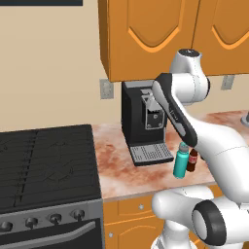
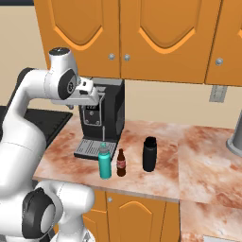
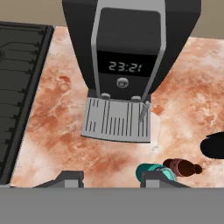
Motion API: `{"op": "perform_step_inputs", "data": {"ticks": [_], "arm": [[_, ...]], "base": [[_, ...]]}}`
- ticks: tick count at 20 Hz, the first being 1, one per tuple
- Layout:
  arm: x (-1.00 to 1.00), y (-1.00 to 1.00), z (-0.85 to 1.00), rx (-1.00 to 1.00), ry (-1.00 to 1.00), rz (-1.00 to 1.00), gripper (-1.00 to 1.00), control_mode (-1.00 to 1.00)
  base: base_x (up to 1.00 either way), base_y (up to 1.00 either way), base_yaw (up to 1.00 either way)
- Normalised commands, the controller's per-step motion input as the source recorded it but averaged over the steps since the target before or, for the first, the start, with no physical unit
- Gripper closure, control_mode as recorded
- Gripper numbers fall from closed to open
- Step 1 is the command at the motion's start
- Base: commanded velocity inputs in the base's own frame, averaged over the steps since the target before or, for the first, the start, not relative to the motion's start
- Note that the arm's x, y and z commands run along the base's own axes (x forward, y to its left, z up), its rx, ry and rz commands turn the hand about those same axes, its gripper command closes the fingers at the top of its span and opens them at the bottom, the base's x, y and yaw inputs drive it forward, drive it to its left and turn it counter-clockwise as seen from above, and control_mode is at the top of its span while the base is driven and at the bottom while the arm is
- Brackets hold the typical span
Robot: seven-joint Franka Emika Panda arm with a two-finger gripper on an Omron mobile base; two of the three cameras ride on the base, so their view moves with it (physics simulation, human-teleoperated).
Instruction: Move the drinks to the dining counter.
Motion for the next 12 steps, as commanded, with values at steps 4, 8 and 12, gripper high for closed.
{"op": "perform_step_inputs", "data": {"ticks": [4, 8, 12], "arm": [[-0.04, -0.17, 0.00, 0.00, 0.00, 0.00, -1.00, -1.00], [-0.12, -0.35, -0.02, 0.00, 0.00, 0.00, -1.00, -1.00], [-0.08, -0.37, -0.09, 0.00, 0.00, 0.00, -1.00, -1.00]], "base": [[0.00, 0.00, 0.00], [0.00, 0.00, 0.00], [0.00, 0.00, 0.00]]}}
